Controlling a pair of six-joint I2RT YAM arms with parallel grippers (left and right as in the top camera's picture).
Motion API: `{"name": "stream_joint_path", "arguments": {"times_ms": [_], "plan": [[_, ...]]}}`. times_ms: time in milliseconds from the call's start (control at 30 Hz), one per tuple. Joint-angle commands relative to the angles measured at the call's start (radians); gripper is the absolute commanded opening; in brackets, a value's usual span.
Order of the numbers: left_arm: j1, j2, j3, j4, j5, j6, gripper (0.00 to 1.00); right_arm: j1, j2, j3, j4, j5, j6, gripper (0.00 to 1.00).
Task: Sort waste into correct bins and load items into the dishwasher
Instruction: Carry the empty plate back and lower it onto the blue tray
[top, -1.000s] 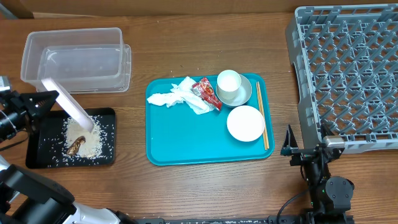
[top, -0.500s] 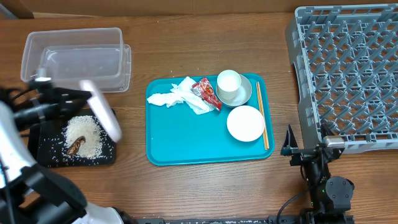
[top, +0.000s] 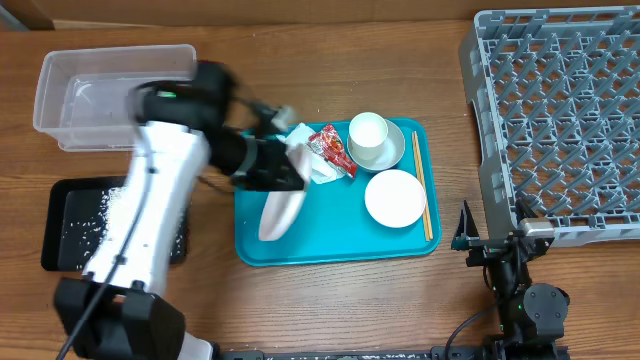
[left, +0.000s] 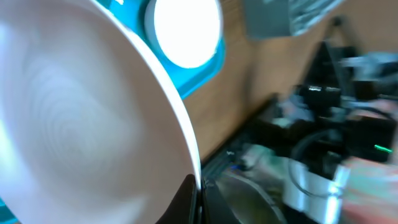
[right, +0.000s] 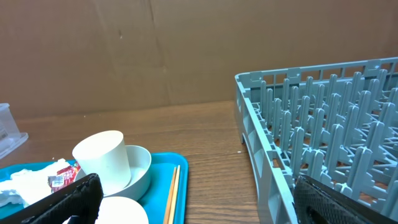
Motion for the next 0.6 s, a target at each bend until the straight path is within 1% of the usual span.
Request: {"name": "stream_joint_path", "arguments": {"times_ms": [0, 133, 200, 400, 567], "plan": [[-0.144, 0.003, 0.009, 0.056, -0.375, -0.311, 0.04, -0.004, -0.01, -0.011, 0.006, 0.009, 0.008, 1.0], [-0.298, 0.012, 0.009, 0.106, -0.642, -0.496, 0.04, -0.004, -0.01, -0.011, 0.006, 0.009, 0.008, 1.0], [-0.362, 0.021, 0.009, 0.118, -0.716, -0.554, 0.04, -0.004, -0.01, -0.011, 0.006, 0.009, 0.008, 1.0], [-0.484, 0.108, 0.009, 0.142, -0.808, -0.612, 0.04, -0.004, -0.01, -0.011, 0.006, 0.009, 0.008, 1.0], [-0.504, 0.233, 0.009, 0.168, -0.807, -0.631, 0.05, -0.004, -0.01, -0.011, 0.006, 0.009, 0.008, 1.0]]}}
